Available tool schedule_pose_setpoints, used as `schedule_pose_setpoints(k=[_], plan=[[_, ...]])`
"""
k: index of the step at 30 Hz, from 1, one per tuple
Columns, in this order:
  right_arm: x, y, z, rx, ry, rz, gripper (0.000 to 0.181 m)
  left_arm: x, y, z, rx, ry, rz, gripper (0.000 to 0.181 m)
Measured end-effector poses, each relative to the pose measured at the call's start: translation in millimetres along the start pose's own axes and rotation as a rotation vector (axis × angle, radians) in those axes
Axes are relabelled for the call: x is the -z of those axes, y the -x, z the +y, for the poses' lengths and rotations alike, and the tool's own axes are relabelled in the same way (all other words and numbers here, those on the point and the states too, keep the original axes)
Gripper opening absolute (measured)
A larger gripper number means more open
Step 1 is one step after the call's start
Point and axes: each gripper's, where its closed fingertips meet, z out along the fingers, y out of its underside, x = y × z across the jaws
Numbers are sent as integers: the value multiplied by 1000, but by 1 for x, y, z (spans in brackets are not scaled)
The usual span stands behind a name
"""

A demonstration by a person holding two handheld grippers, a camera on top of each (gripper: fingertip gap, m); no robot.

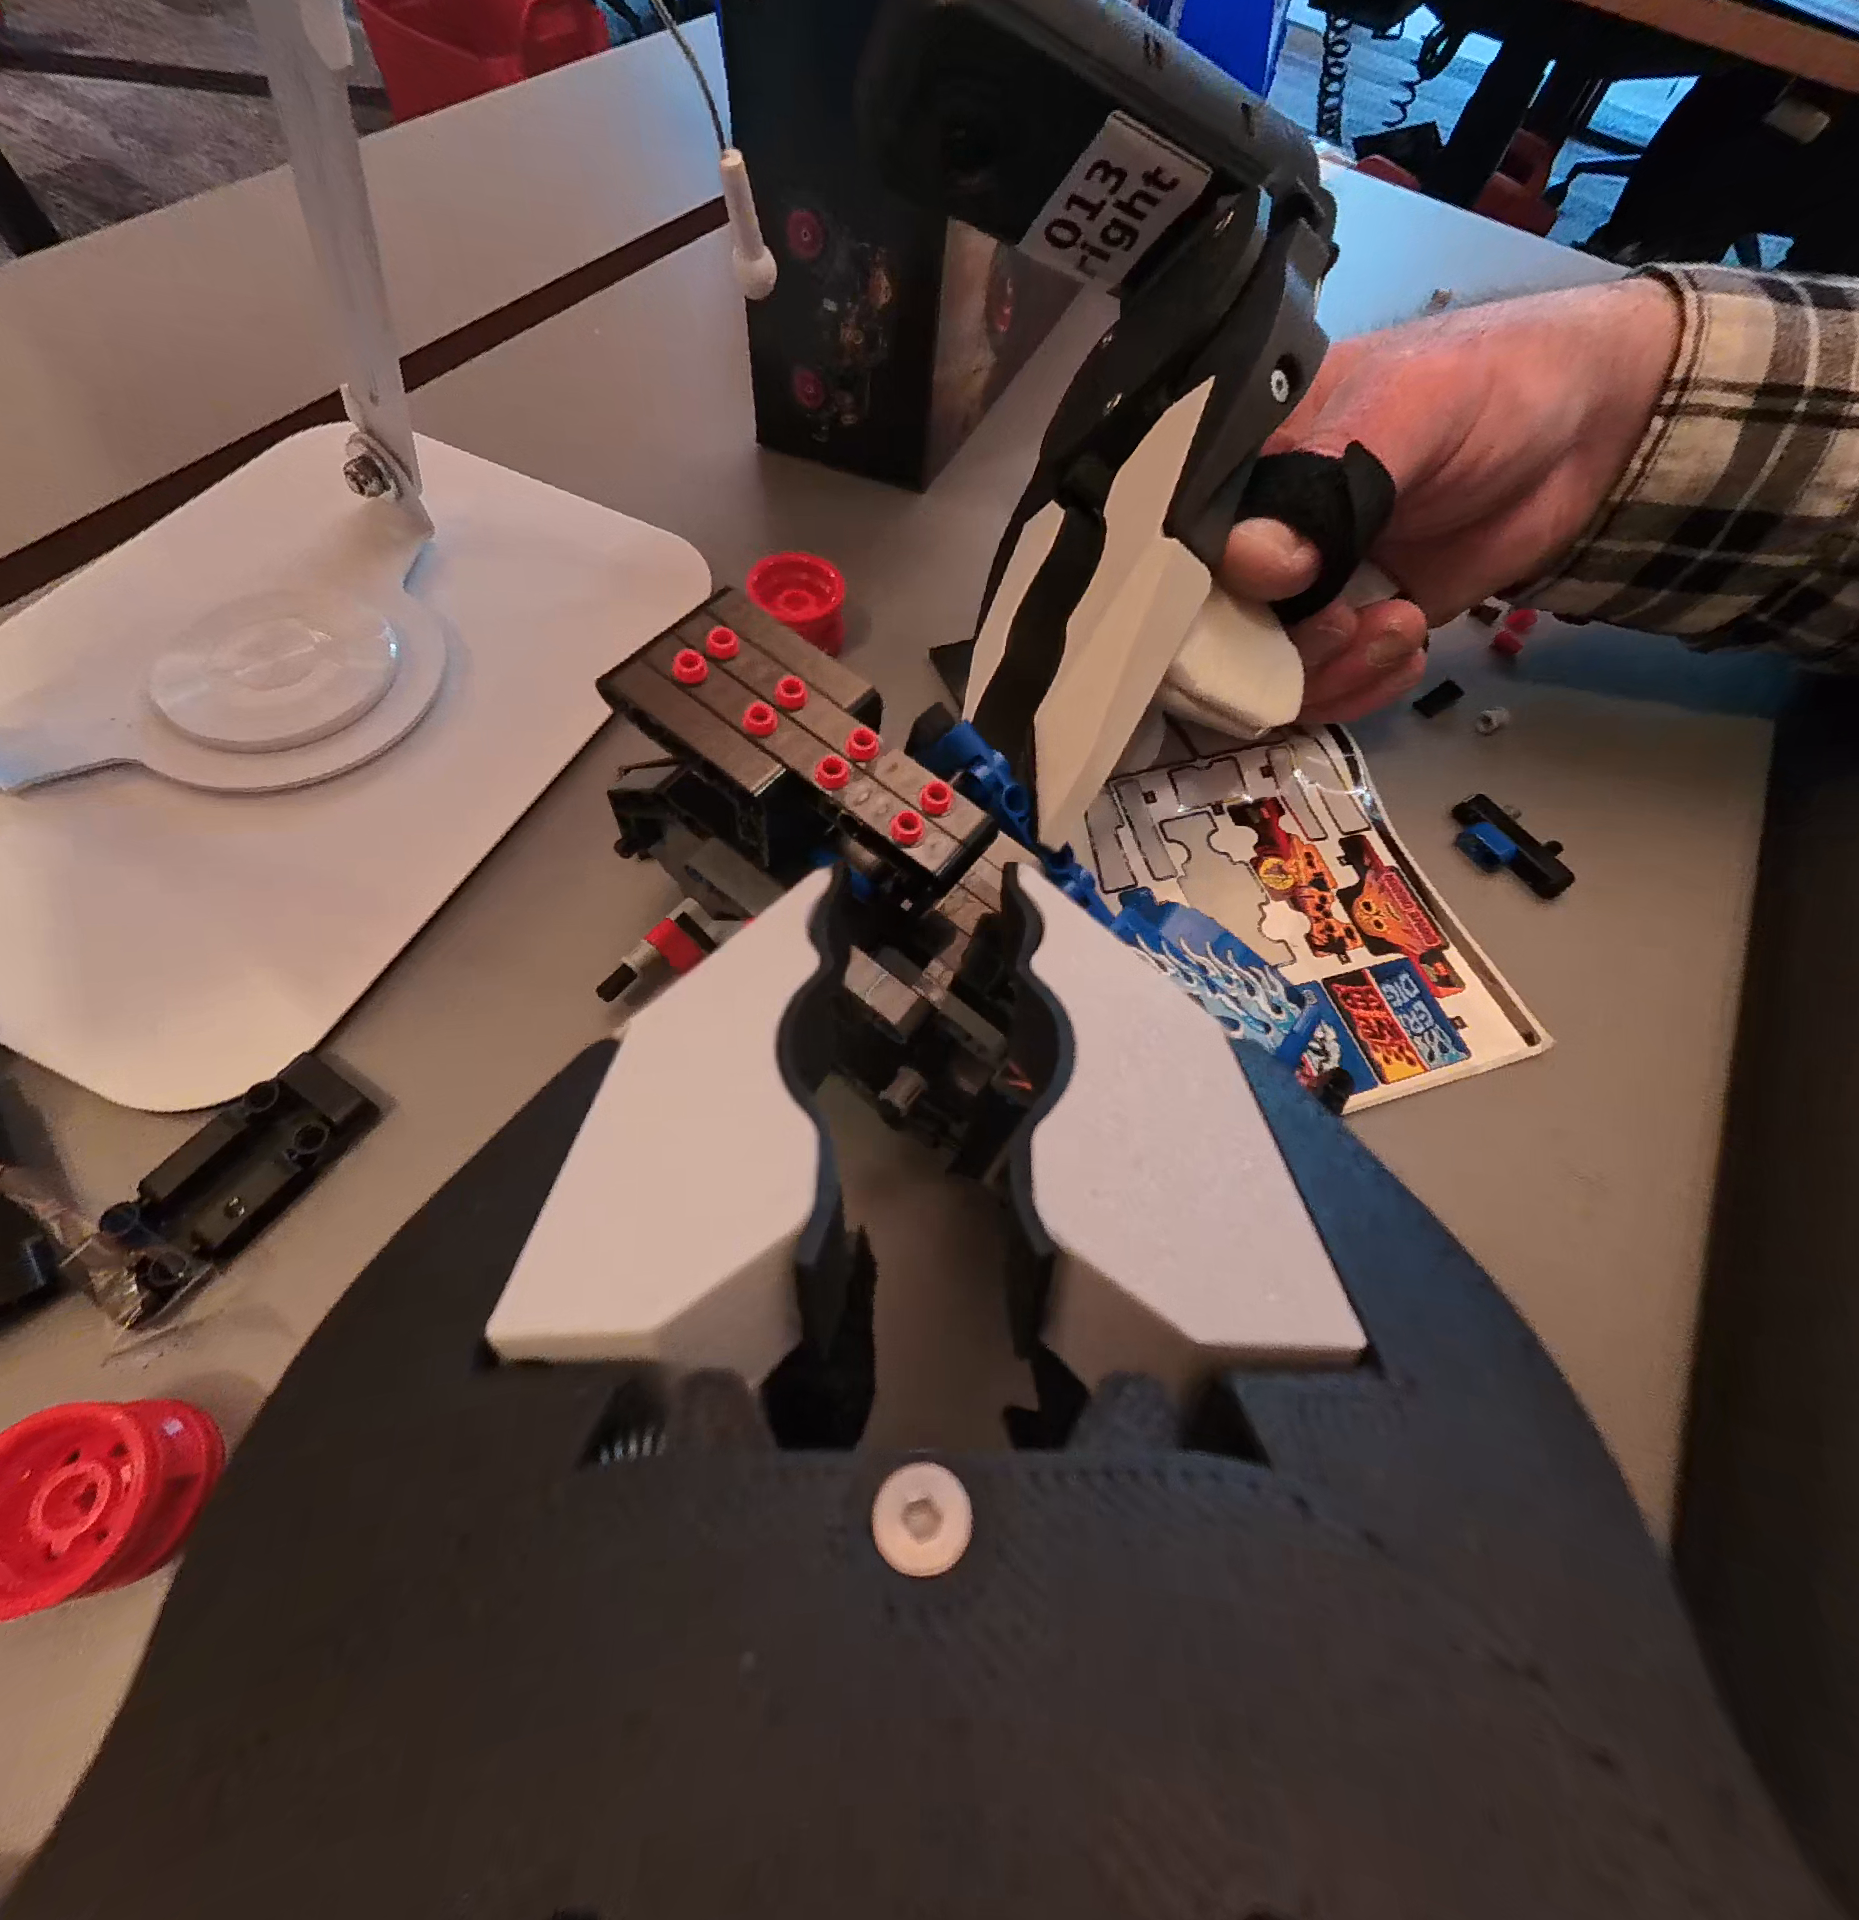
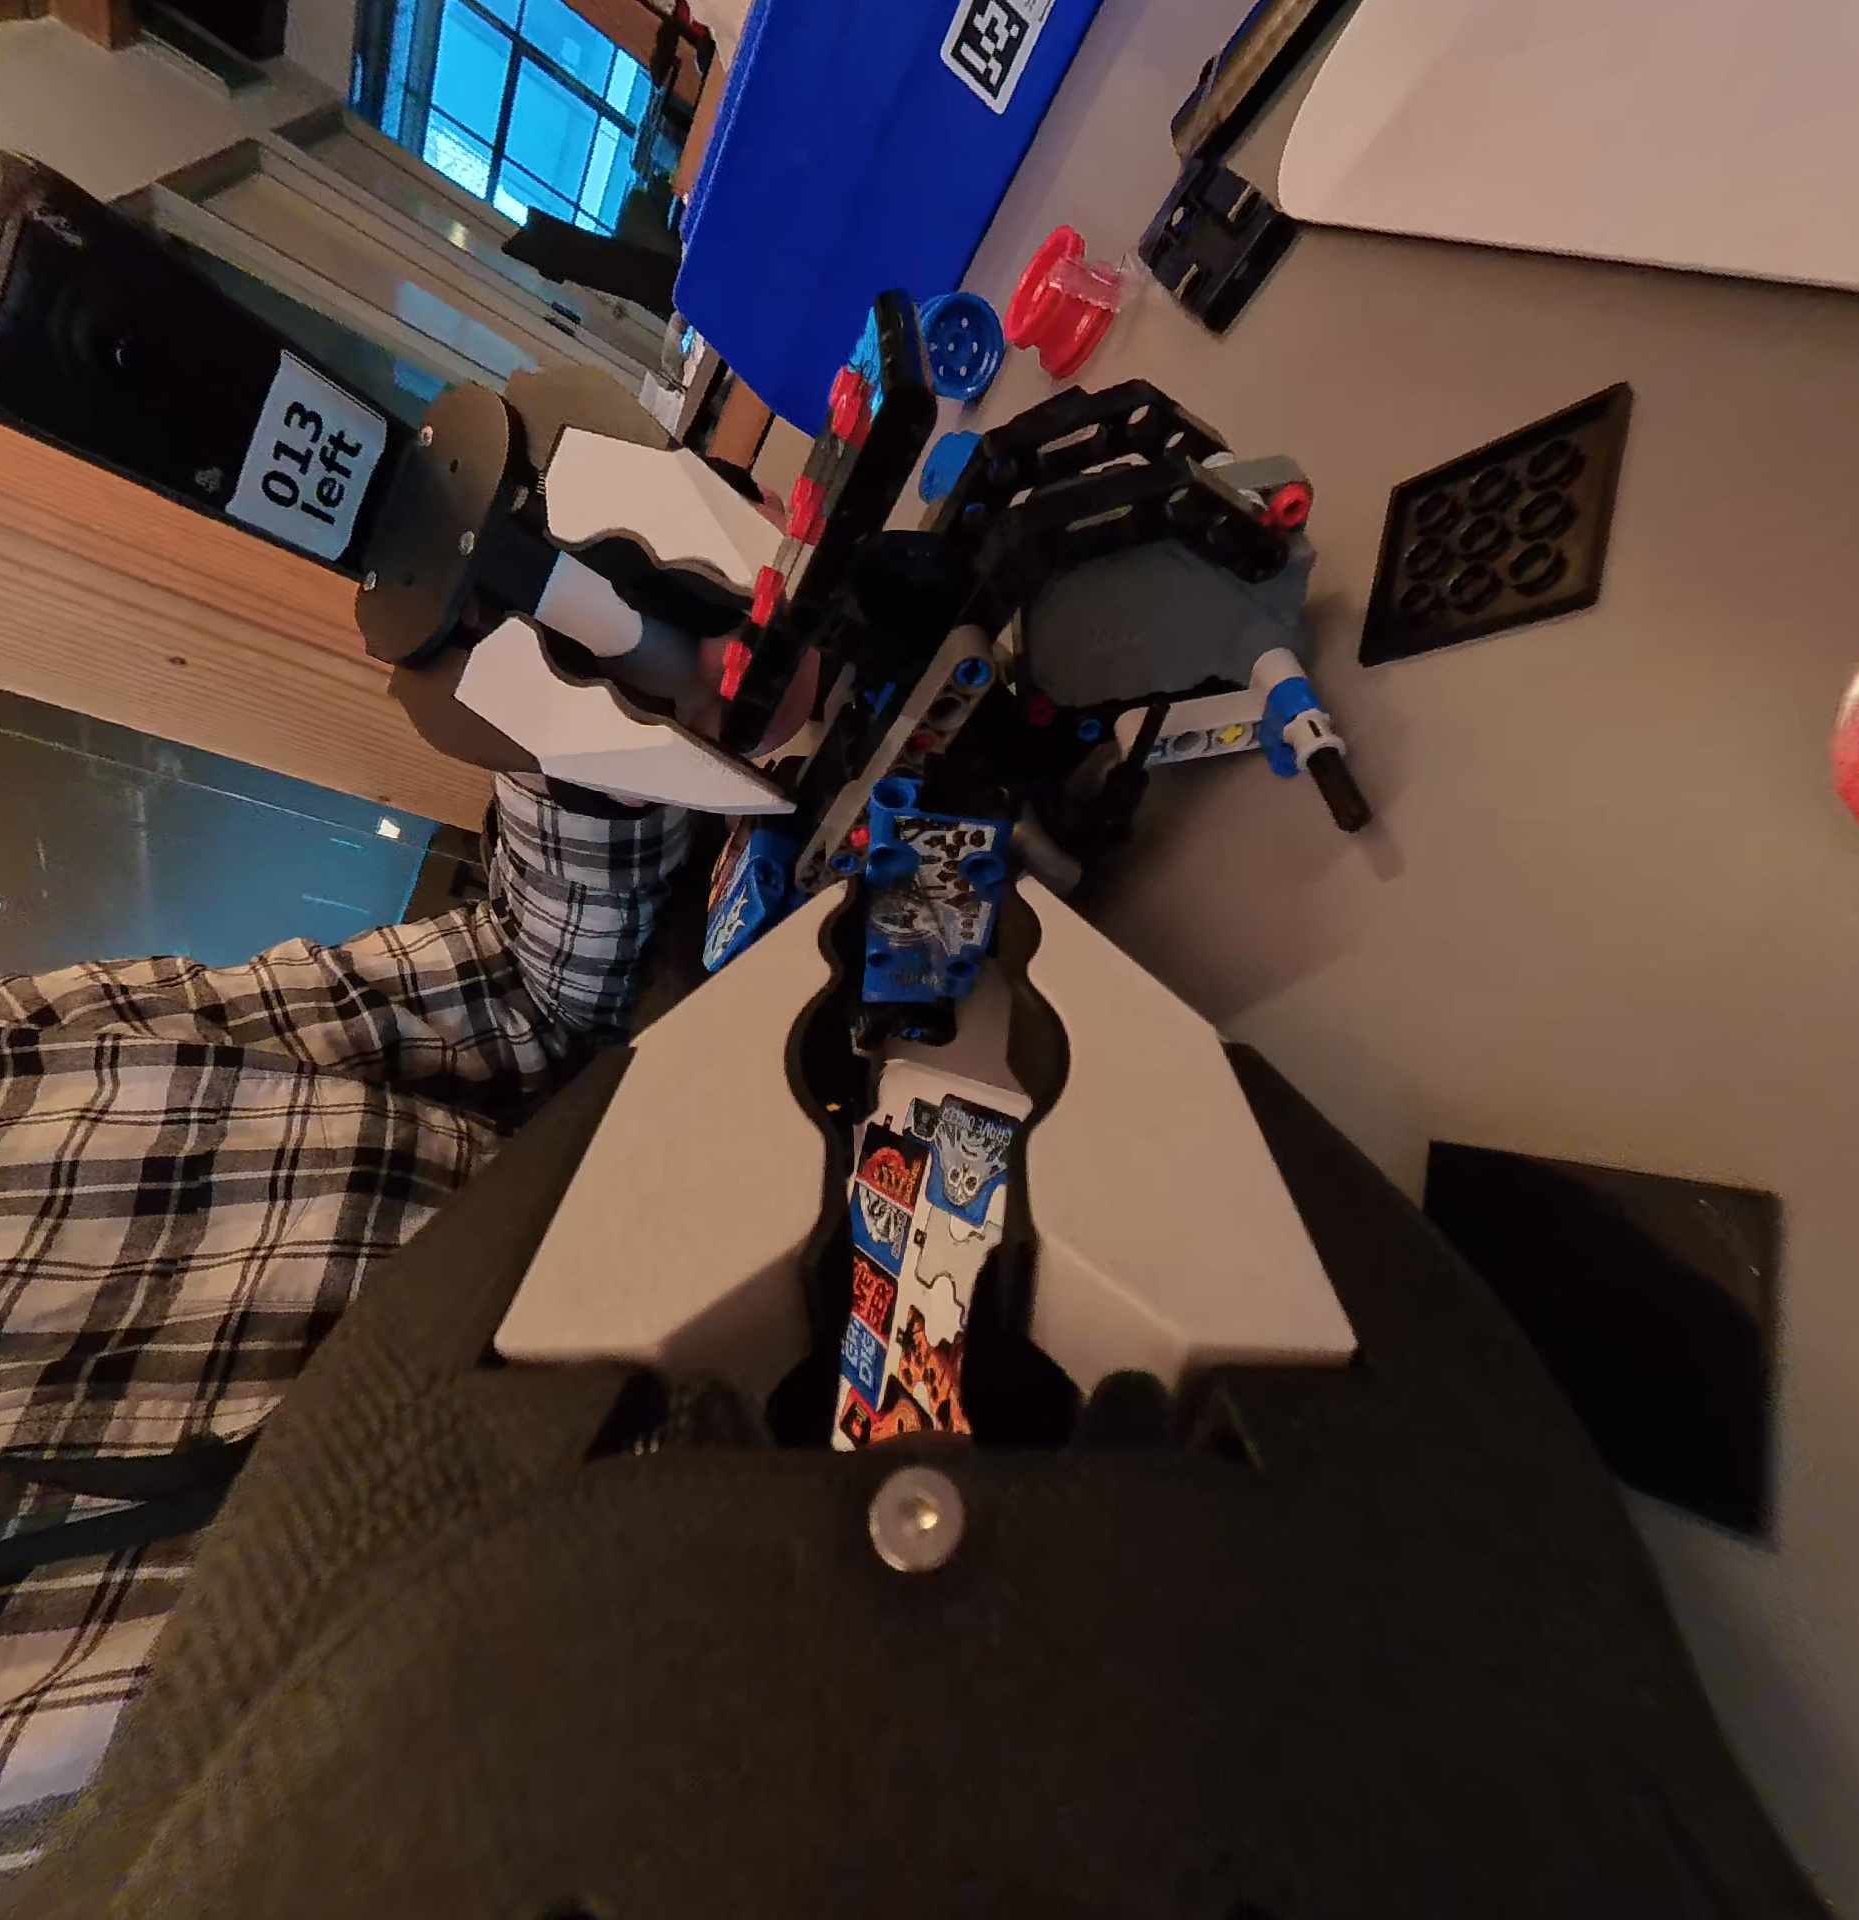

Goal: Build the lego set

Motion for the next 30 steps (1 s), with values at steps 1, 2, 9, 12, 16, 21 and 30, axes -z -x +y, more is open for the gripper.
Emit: schedule_pose_setpoints(k=[1, 2, 9, 12, 16, 21, 30], plan=[[0, 0, 0, 1, 1, 0, 24, 0, 0, 0, 2, -2, 3, 26], [1, 0, -1, 0, -3, -2, 24, 0, 0, 0, 3, -3, 2, 26], [3, -2, -4, -5, -12, -3, 24, 2, 5, 0, 4, 4, -29, 35], [2, -3, -3, 12, 6, 3, 24, 2, 7, 0, 10, 6, -39, 35], [1, -2, -4, 20, 22, -2, 24, 4, 11, 0, 13, 8, -56, 36], [-3, -1, -3, 32, 37, -6, 24, 10, 19, 1, 31, 25, -84, 45], [-10, 1, -3, 50, 102, -32, 24, 5, 17, 14, 138, 51, 1, 44]])
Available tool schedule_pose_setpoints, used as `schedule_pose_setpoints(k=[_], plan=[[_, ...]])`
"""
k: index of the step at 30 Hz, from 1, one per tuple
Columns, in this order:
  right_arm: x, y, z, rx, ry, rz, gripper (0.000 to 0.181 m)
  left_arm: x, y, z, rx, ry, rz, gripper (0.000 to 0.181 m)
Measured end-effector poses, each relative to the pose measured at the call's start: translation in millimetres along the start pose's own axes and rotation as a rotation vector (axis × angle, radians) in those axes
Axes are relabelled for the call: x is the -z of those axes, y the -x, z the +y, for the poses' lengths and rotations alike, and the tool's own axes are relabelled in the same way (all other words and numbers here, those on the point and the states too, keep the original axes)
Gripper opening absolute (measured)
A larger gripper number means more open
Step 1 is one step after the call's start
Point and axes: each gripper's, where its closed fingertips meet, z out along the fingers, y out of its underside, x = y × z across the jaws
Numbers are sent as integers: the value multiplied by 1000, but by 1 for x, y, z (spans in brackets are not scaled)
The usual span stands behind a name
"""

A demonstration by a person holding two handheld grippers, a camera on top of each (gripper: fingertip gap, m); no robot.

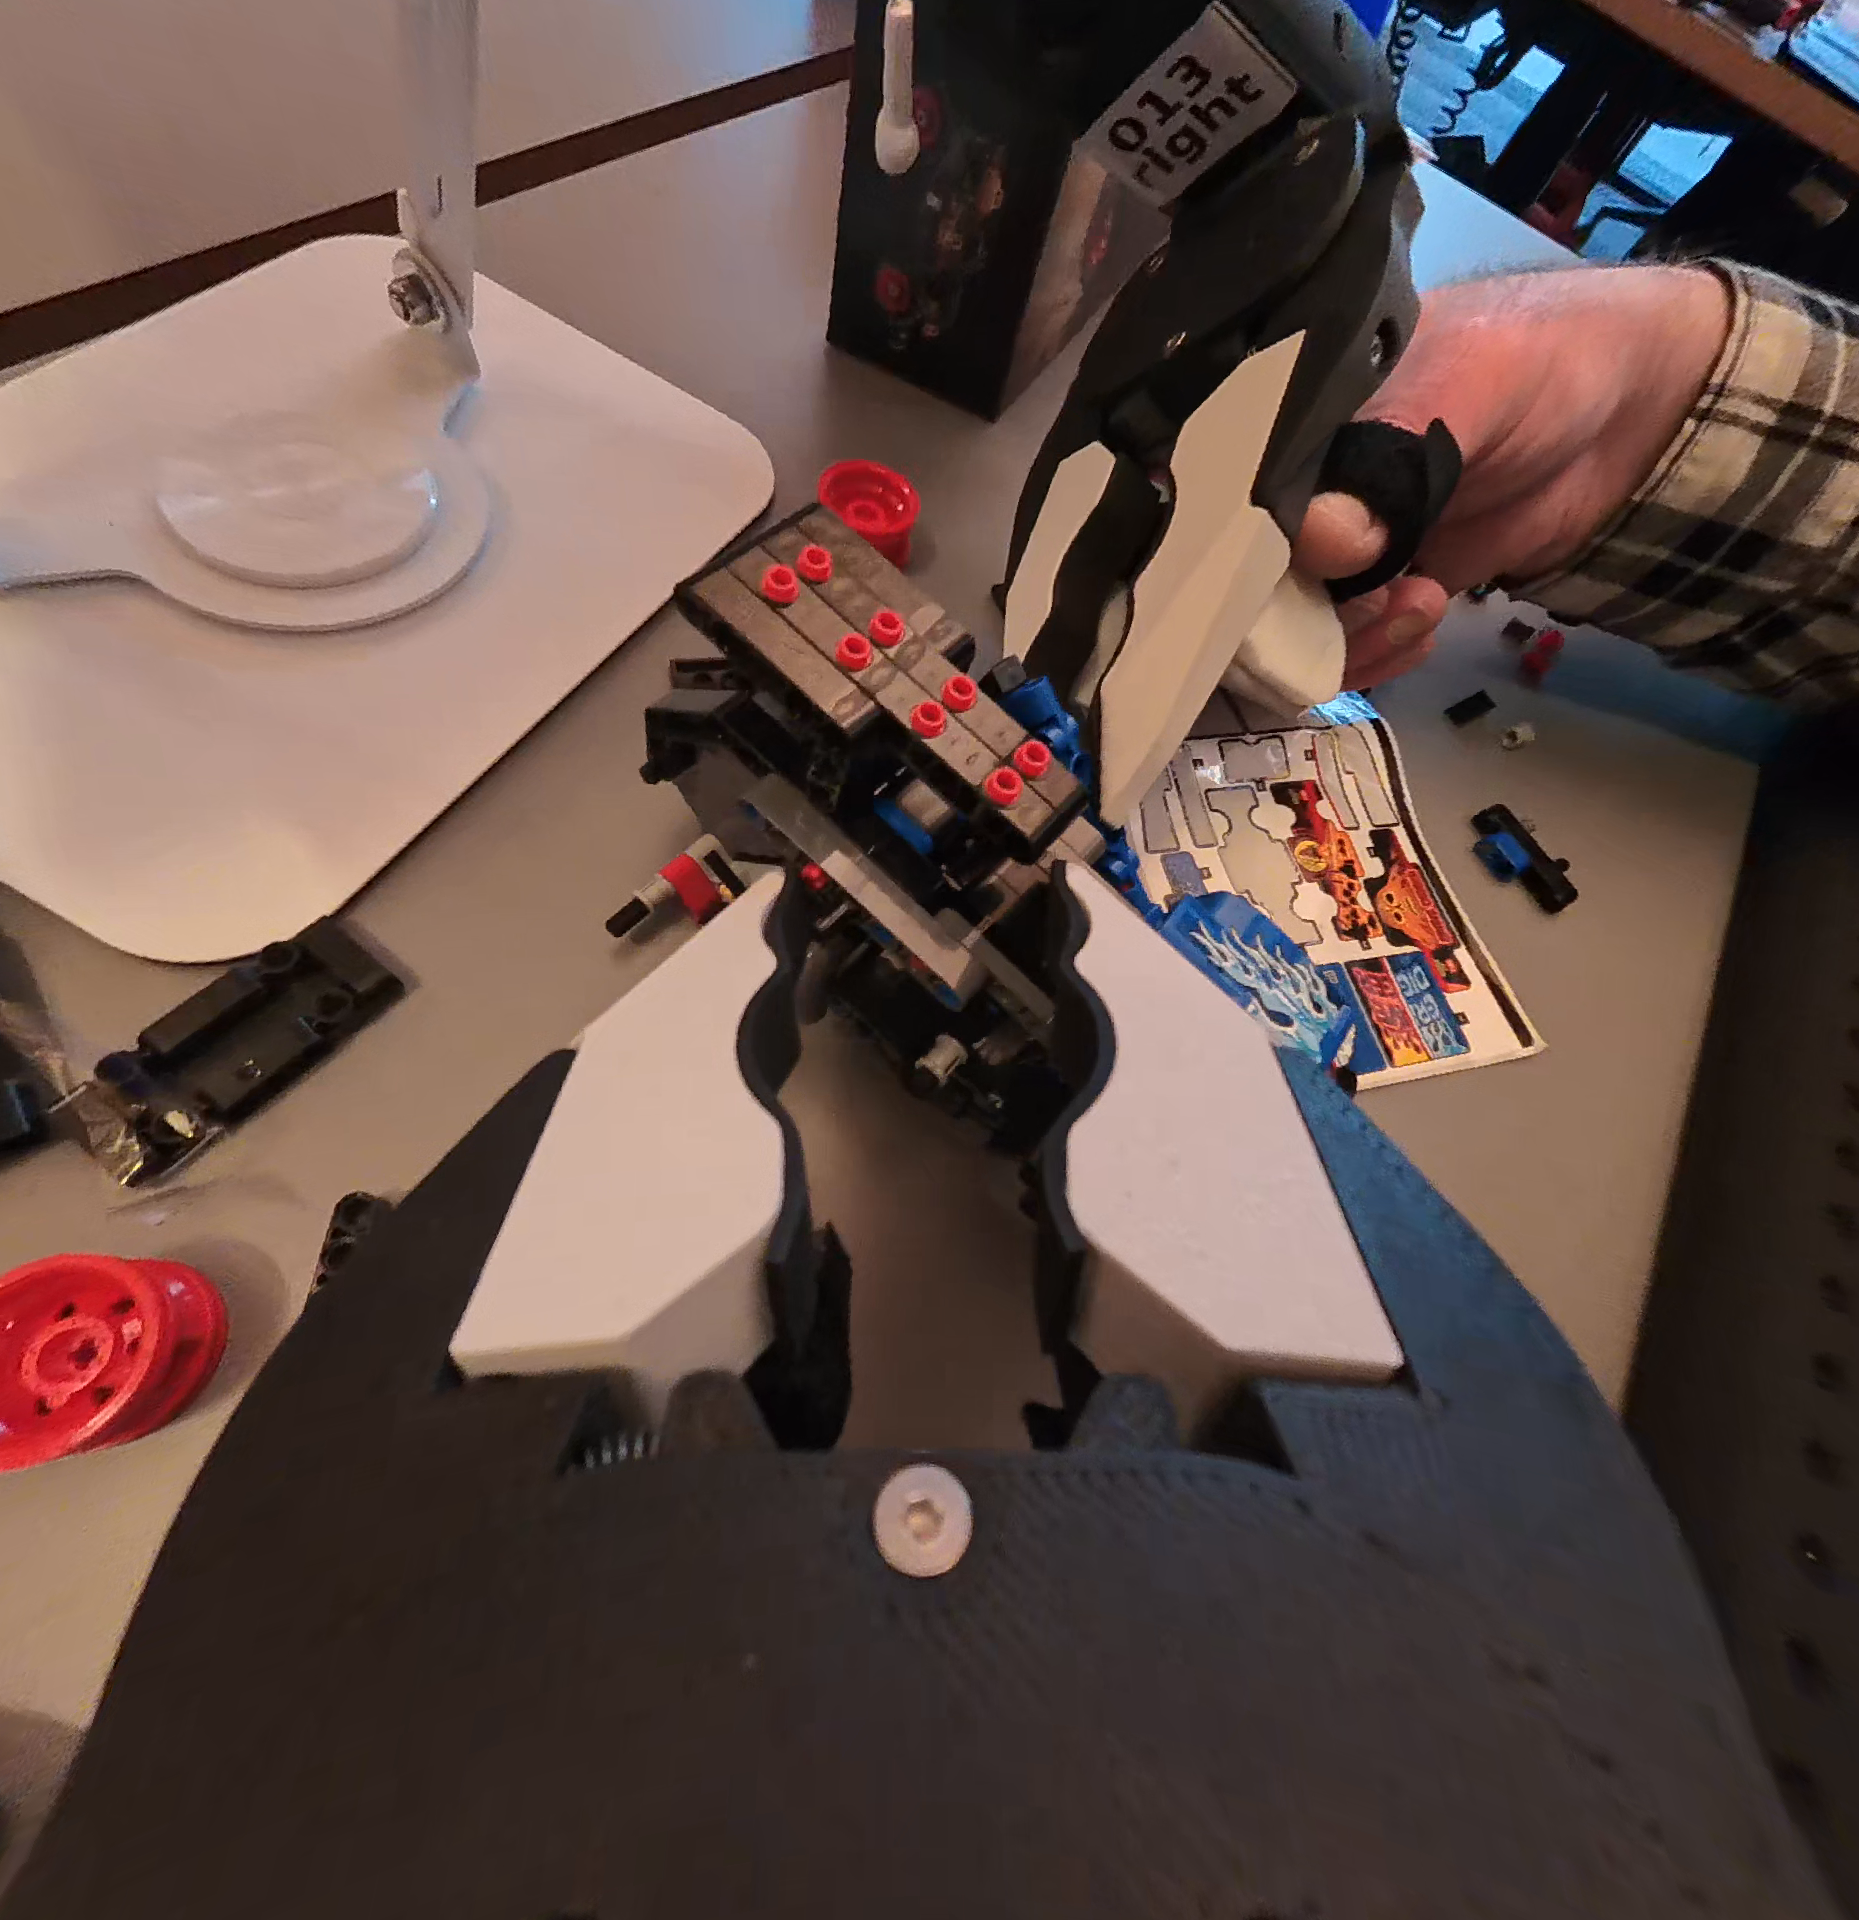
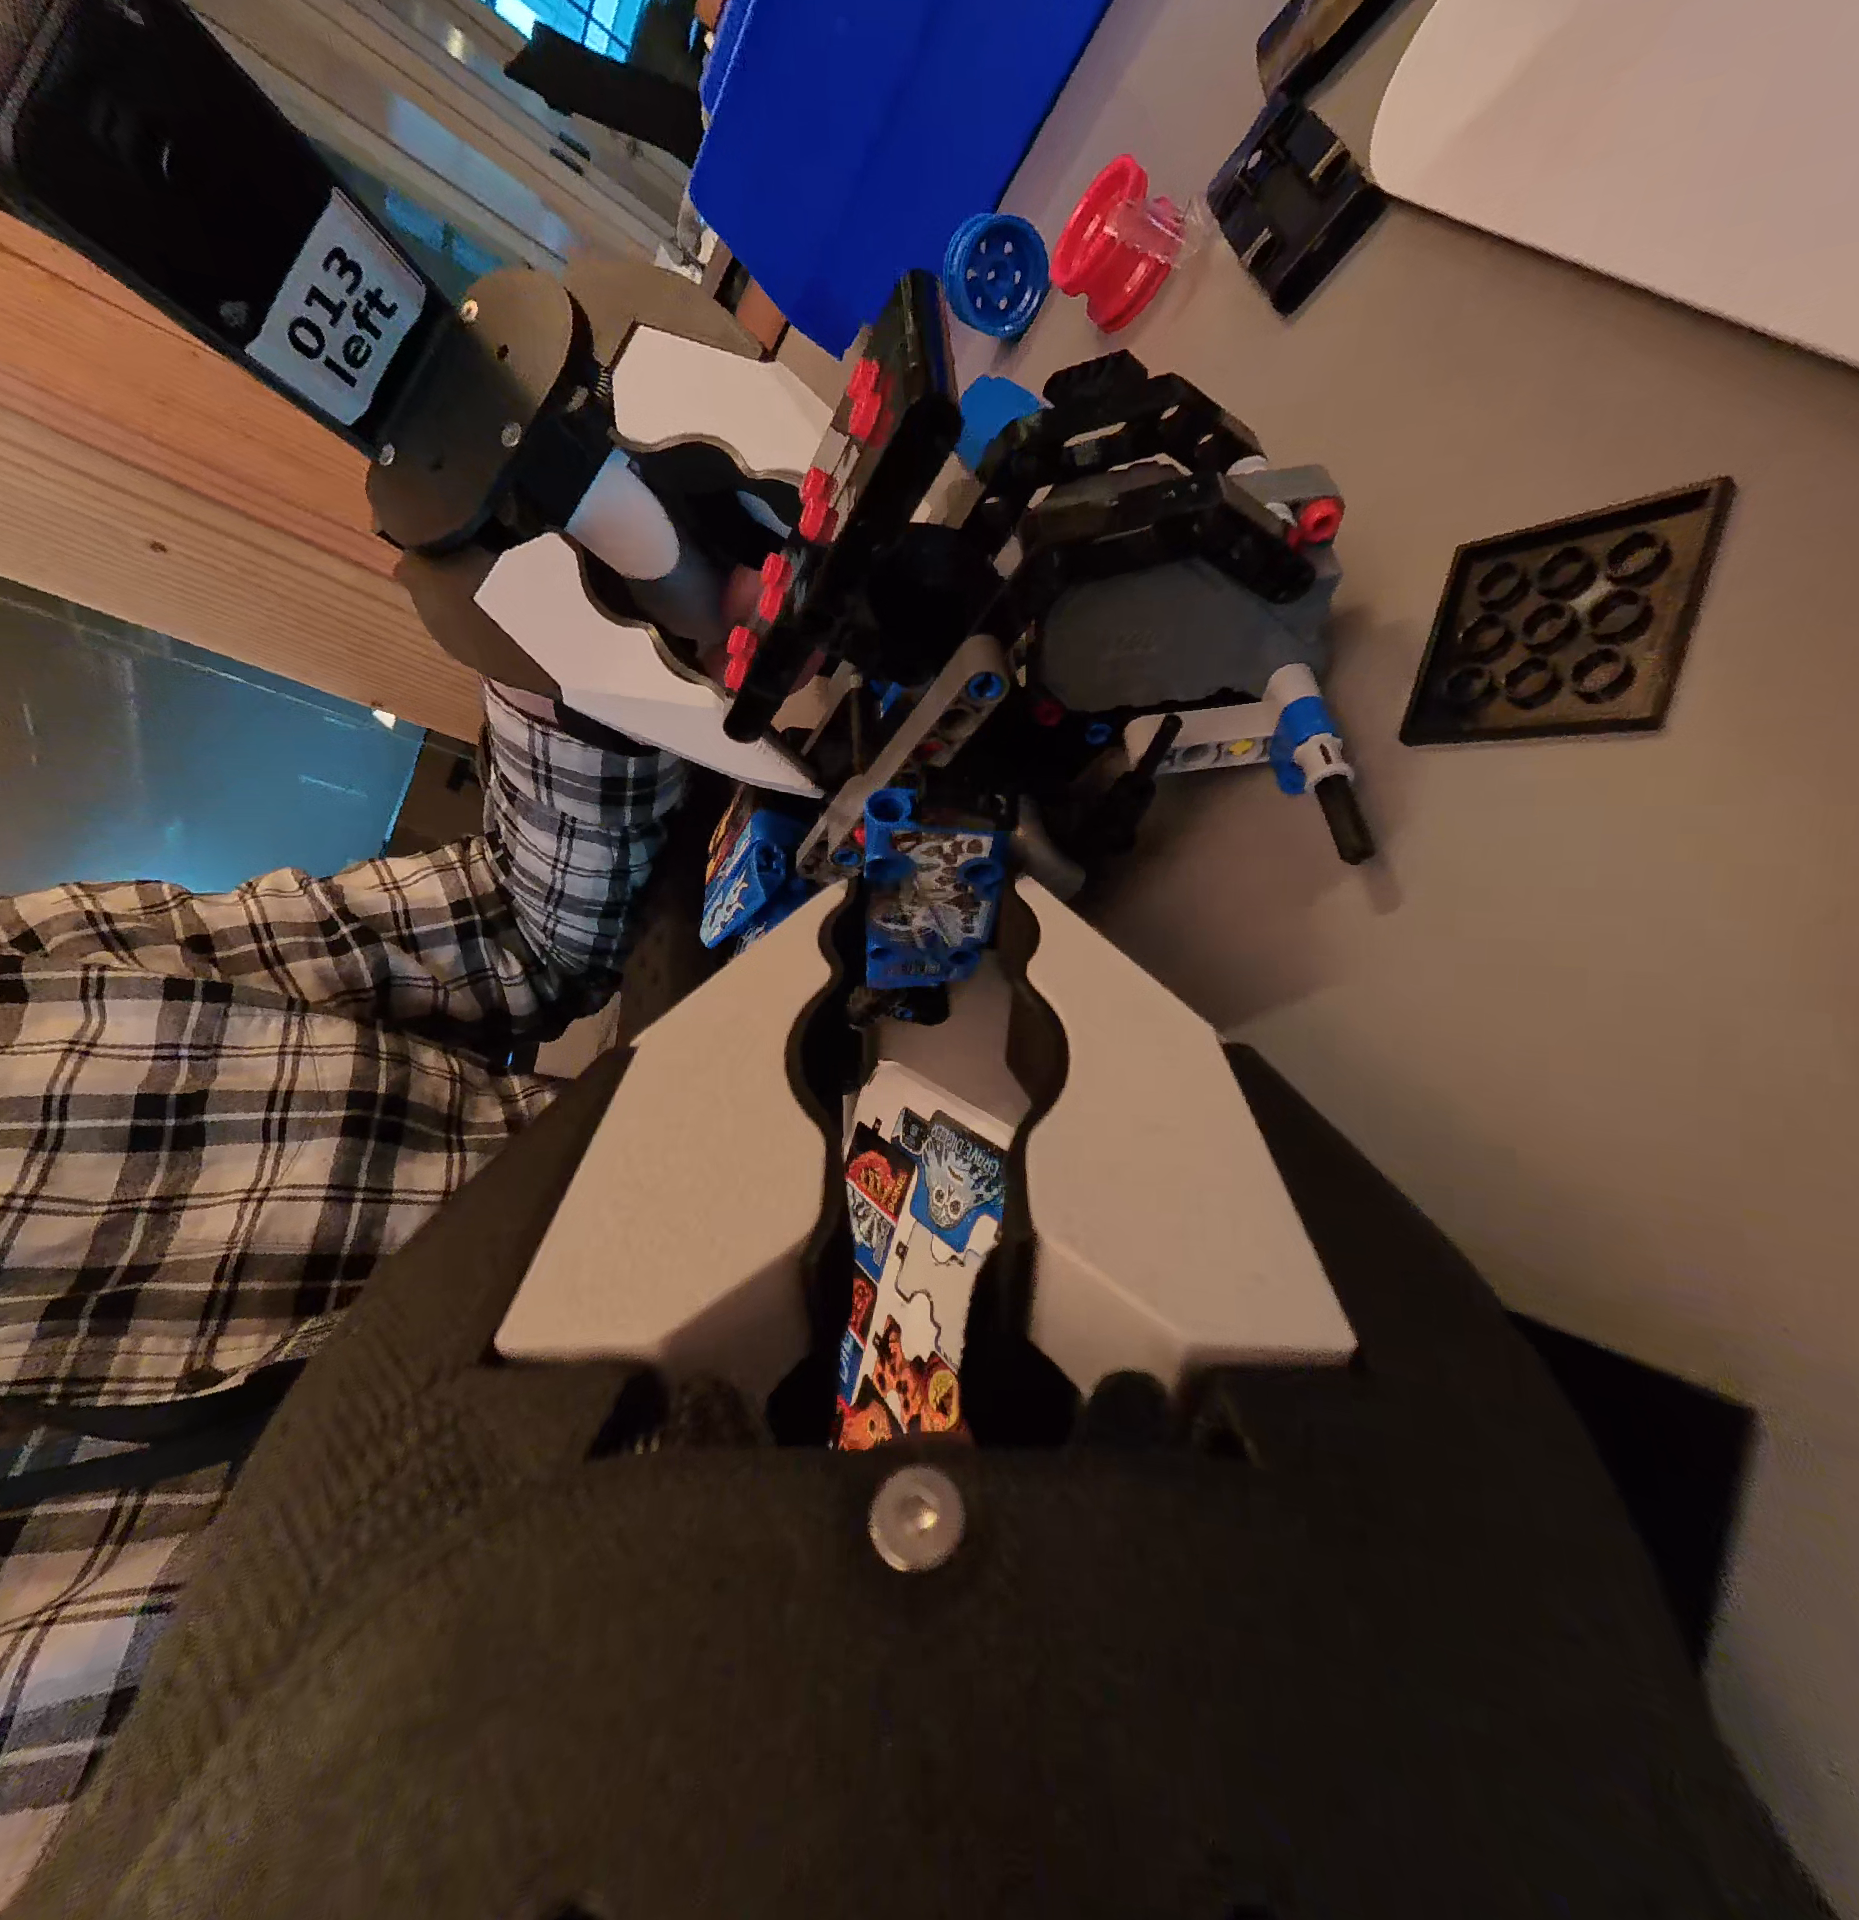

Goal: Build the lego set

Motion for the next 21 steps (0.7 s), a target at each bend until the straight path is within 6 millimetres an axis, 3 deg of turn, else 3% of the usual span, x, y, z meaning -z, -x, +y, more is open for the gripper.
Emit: schedule_pose_setpoints(k=[21], plan=[[4, 3, -5, 1, -46, -36, 23, -2, -1, -1, -10, -16, -2, 44]])
